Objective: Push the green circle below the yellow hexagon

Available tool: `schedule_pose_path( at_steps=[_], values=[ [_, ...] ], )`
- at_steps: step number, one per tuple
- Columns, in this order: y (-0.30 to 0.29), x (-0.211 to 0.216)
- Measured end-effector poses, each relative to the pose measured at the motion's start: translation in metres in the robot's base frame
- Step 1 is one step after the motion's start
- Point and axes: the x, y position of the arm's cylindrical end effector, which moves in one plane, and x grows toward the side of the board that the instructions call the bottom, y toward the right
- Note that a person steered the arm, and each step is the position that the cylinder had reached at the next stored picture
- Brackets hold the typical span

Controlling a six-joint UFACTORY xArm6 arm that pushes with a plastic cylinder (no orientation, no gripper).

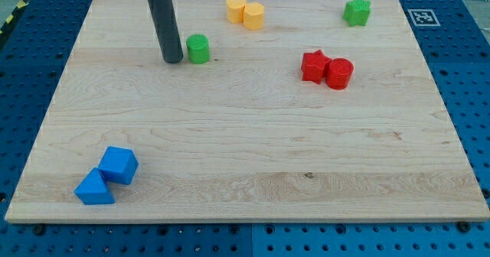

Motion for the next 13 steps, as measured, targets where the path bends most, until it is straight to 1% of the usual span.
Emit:
schedule_pose_path(
  at_steps=[1, 3, 4, 5, 7, 8, 9, 11, 12, 13],
  values=[
    [0.014, 0.000],
    [0.084, 0.000],
    [0.078, 0.000],
    [0.048, 0.000],
    [0.042, -0.017],
    [0.042, -0.018],
    [0.050, -0.018],
    [0.114, -0.018],
    [0.136, -0.020],
    [0.118, -0.021]
  ],
)
